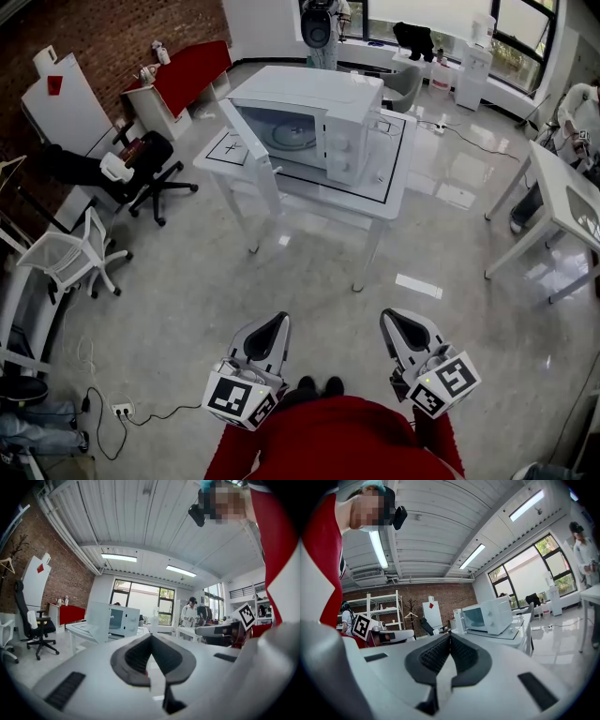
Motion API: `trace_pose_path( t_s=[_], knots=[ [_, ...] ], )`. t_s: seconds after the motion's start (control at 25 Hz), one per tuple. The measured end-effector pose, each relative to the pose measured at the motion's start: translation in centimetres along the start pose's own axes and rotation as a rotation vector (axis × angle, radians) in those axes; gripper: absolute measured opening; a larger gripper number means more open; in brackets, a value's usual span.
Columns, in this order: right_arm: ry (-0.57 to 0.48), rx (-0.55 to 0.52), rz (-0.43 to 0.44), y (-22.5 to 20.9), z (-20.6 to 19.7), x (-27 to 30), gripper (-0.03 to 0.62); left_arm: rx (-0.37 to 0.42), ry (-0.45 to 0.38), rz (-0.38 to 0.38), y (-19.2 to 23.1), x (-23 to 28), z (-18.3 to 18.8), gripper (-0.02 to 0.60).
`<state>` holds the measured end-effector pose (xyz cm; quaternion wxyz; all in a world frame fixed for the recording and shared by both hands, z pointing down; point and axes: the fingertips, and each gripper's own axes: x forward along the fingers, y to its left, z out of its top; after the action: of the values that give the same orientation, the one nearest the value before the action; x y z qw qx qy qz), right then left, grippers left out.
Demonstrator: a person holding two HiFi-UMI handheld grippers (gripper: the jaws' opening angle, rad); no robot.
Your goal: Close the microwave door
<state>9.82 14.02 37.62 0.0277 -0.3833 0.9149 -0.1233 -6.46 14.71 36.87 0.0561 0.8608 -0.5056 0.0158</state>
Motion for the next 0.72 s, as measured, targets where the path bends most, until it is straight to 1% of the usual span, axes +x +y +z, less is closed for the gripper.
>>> trace_pose_path(
  t_s=[0.24,0.48,0.72],
  knots=[
    [0.004,-0.001,0.015,-0.3,-0.1,-0.8,0.014,0.037,-0.011,0.020,-0.5,0.1,0.8,0.011],
    [0.003,0.012,0.017,-0.8,0.0,-0.5,0.014,0.062,-0.017,0.042,0.5,0.7,1.7,0.011],
    [0.005,0.022,-0.006,-2.6,0.3,0.4,0.014,0.068,-0.015,0.038,1.4,2.6,2.2,0.011]
  ],
)
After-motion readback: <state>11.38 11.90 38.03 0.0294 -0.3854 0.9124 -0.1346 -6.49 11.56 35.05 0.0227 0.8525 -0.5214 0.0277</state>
